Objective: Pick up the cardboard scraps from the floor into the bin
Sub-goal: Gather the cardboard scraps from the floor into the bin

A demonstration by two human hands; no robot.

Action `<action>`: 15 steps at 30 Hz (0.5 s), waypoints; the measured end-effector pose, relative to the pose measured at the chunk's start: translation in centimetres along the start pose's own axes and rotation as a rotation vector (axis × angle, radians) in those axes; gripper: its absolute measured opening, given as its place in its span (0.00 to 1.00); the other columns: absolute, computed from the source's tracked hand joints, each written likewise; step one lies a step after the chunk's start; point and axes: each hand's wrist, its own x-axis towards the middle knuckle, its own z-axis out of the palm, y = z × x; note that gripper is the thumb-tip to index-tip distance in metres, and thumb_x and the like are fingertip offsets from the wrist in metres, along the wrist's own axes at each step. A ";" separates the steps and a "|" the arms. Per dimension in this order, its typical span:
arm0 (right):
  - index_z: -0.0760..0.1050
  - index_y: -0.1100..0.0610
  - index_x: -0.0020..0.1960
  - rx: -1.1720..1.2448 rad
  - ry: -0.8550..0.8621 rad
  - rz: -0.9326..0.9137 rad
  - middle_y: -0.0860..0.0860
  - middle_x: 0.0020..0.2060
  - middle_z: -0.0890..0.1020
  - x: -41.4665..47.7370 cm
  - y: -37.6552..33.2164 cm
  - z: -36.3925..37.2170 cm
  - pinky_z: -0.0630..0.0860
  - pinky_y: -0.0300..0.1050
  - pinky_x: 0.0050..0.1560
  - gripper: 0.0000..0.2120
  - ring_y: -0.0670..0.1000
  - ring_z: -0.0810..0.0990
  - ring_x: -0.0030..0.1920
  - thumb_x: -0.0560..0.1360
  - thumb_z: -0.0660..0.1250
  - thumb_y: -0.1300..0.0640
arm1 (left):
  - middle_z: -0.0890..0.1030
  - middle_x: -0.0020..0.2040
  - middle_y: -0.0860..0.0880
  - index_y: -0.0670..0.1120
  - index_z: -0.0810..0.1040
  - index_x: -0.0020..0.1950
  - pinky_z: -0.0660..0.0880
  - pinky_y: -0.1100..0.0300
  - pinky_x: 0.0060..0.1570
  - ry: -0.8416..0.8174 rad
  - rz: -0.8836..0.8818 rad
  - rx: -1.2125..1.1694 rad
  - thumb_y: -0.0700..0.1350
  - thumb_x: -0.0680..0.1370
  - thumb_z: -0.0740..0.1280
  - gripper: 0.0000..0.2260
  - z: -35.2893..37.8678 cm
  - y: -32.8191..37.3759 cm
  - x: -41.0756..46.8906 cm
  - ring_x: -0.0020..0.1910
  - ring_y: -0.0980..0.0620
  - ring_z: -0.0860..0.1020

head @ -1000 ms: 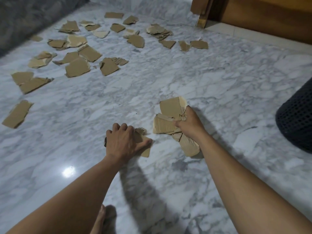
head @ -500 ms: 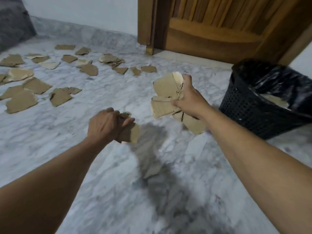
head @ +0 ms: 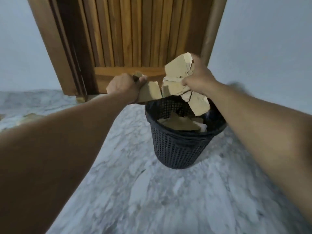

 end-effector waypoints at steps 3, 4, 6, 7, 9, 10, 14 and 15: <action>0.50 0.48 0.83 0.049 0.021 0.055 0.51 0.77 0.67 0.6 3.8 -0.7 0.69 0.43 0.65 0.42 0.54 0.68 0.75 0.78 0.71 0.62 | 0.80 0.46 0.44 0.43 0.80 0.52 0.74 0.52 0.46 -0.085 -0.076 -0.085 0.71 0.79 0.56 0.32 4.3 4.7 1.7 0.43 0.44 0.78; 0.50 0.48 0.83 0.075 0.016 0.079 0.50 0.79 0.65 0.8 5.0 -0.8 0.68 0.46 0.70 0.41 0.55 0.67 0.76 0.79 0.71 0.58 | 0.81 0.52 0.42 0.40 0.79 0.57 0.76 0.51 0.53 -0.142 -0.107 -0.157 0.72 0.78 0.56 0.35 5.6 5.6 2.1 0.50 0.41 0.79; 0.54 0.46 0.83 0.113 -0.006 0.148 0.50 0.79 0.65 1.1 7.2 -1.1 0.73 0.54 0.70 0.36 0.56 0.70 0.74 0.81 0.69 0.49 | 0.77 0.65 0.40 0.40 0.72 0.71 0.72 0.45 0.66 -0.242 -0.177 -0.357 0.74 0.76 0.57 0.41 7.7 6.6 2.8 0.64 0.38 0.75; 0.58 0.46 0.81 0.123 -0.009 0.190 0.50 0.78 0.67 1.2 8.1 -1.4 0.76 0.55 0.67 0.33 0.57 0.73 0.72 0.81 0.68 0.46 | 0.75 0.70 0.40 0.42 0.68 0.75 0.69 0.43 0.69 -0.244 -0.192 -0.427 0.73 0.76 0.57 0.41 8.4 6.8 2.8 0.68 0.38 0.73; 0.66 0.49 0.78 0.080 0.051 0.215 0.50 0.76 0.70 1.0 10.1 -2.2 0.73 0.52 0.69 0.28 0.57 0.73 0.72 0.81 0.66 0.43 | 0.74 0.71 0.41 0.44 0.65 0.76 0.68 0.45 0.70 -0.137 -0.172 -0.401 0.69 0.79 0.58 0.36 9.1 6.5 2.6 0.70 0.38 0.71; 0.68 0.51 0.77 0.031 0.091 0.213 0.51 0.76 0.70 0.7 11.1 -2.7 0.70 0.49 0.70 0.27 0.56 0.72 0.73 0.81 0.66 0.44 | 0.74 0.70 0.41 0.44 0.65 0.75 0.69 0.45 0.69 -0.072 -0.158 -0.292 0.66 0.80 0.60 0.33 9.1 6.0 2.4 0.70 0.37 0.71; 0.64 0.53 0.79 -0.155 -0.055 0.355 0.58 0.76 0.68 -1.5 14.9 -3.3 0.71 0.46 0.62 0.28 0.61 0.73 0.70 0.81 0.67 0.51 | 0.74 0.65 0.37 0.45 0.64 0.76 0.77 0.39 0.60 -0.256 -0.288 -0.133 0.48 0.80 0.64 0.25 9.3 3.0 0.9 0.62 0.33 0.75; 0.66 0.55 0.77 -0.143 -0.132 0.414 0.60 0.73 0.72 -2.1 15.4 -3.0 0.76 0.48 0.56 0.25 0.61 0.77 0.64 0.82 0.65 0.55 | 0.75 0.62 0.36 0.44 0.66 0.74 0.79 0.37 0.55 -0.357 -0.338 -0.237 0.42 0.81 0.61 0.21 9.6 2.3 0.6 0.57 0.32 0.78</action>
